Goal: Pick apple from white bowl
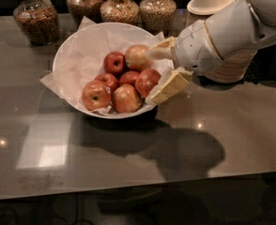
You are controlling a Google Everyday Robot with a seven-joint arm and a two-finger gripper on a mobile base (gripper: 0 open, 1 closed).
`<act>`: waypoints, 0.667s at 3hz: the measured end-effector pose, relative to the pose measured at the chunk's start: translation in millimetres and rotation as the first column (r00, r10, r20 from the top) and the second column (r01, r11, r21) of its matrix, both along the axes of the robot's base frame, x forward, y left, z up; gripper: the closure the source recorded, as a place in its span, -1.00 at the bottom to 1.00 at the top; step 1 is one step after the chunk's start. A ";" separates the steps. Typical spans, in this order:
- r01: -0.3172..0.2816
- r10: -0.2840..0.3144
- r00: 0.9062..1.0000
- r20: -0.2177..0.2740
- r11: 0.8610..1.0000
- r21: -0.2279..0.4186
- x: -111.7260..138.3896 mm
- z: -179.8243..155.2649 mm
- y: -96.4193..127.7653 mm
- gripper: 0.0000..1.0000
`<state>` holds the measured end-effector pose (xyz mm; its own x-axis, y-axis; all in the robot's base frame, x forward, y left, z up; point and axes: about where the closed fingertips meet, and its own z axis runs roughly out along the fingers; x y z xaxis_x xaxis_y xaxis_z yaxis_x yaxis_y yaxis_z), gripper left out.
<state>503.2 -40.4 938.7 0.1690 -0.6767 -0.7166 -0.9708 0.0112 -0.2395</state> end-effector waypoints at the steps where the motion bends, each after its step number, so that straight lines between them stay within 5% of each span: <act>1: 0.000 0.000 1.000 0.000 1.000 0.030 4.9 1.0 6.3 -0.38; 2: 0.009 -0.009 1.000 0.000 0.999 0.046 6.6 1.0 7.1 -0.36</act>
Offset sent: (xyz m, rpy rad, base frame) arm 0.0110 0.0033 -0.0013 0.0678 0.0041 -0.0280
